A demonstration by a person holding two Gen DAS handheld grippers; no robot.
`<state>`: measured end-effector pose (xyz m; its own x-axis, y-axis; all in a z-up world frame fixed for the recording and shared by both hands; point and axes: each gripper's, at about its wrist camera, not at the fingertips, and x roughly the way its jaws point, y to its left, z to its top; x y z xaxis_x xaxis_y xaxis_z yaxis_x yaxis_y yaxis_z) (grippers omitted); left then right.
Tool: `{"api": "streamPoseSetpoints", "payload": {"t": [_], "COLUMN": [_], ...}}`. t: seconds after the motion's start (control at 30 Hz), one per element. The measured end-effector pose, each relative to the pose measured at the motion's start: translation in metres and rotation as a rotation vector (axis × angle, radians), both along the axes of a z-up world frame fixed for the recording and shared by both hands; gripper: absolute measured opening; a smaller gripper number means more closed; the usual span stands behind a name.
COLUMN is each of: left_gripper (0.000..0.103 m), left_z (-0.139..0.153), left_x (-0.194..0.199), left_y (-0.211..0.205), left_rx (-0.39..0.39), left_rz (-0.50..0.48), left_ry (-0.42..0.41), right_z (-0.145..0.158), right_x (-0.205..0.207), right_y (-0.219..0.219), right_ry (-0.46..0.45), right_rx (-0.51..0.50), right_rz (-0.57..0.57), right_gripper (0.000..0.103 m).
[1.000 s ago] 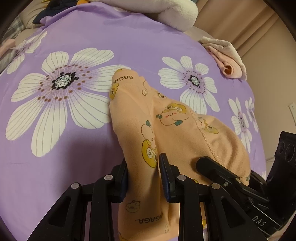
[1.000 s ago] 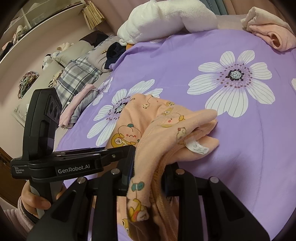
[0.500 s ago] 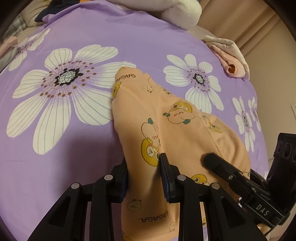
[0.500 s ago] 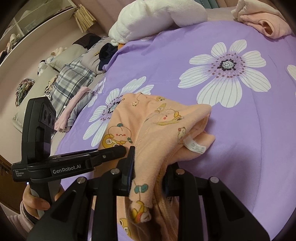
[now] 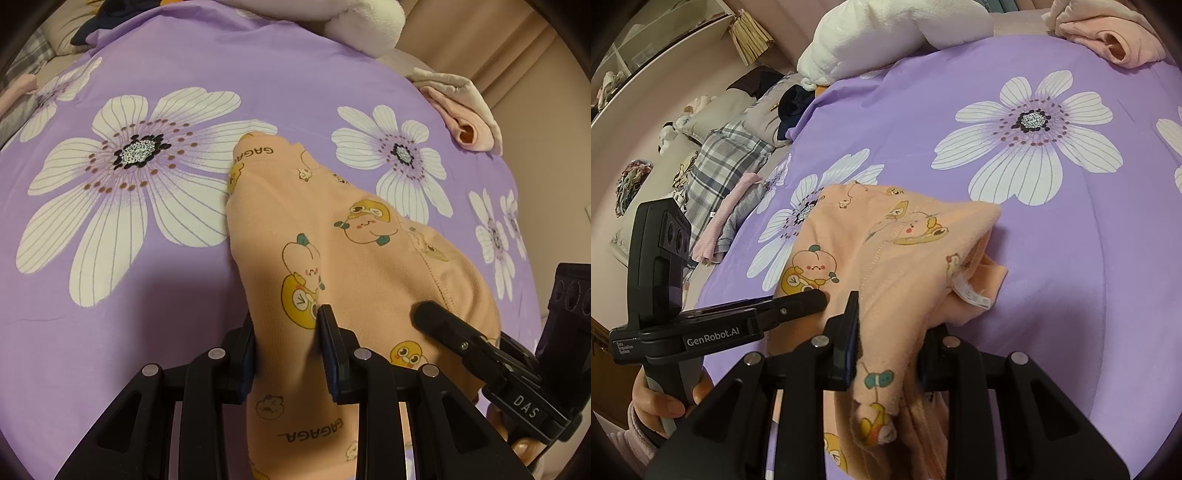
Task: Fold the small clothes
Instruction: 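Fold the held hem end over the strip toward the collar with both grippers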
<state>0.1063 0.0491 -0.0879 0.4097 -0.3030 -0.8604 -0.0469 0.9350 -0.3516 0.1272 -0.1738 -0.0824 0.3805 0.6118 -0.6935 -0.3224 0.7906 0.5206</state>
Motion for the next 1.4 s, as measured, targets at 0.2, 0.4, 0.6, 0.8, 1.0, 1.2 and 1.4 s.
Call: {"api": "streamPoseSetpoints", "payload": {"t": [0.2,0.4,0.6,0.8,1.0,1.2,1.4], "left_gripper": [0.027,0.027,0.027,0.027,0.027,0.027,0.027], "left_z": [-0.001,-0.002,-0.002,-0.002,-0.002,-0.001,-0.003], "left_x": [0.000,0.000,-0.001,-0.001,-0.001,-0.002,-0.003], "left_y": [0.001,0.000,0.001,0.001,0.001,0.002,0.003], "left_rx": [0.003,0.003,0.003,0.004,0.004,0.005,0.007], "left_rz": [-0.001,-0.001,-0.001,-0.001,-0.001,-0.002,0.002], "left_ry": [0.001,0.003,0.002,0.003,0.003,0.003,0.003], "right_z": [-0.005,-0.009,-0.014,-0.016,-0.018,-0.018,-0.018], "right_x": [0.001,0.002,0.003,0.002,0.003,0.002,0.002], "right_y": [-0.004,-0.007,-0.012,-0.014,-0.017,-0.020,-0.022], "right_ry": [0.017,0.037,0.062,0.072,0.084,0.092,0.093], "right_rx": [0.001,0.008,0.025,0.035,0.048,0.059,0.063], "right_rz": [-0.012,-0.028,-0.046,-0.052,-0.058,-0.065,-0.073], "right_gripper": [0.026,0.027,0.029,0.030,0.030,0.030,0.030]}}
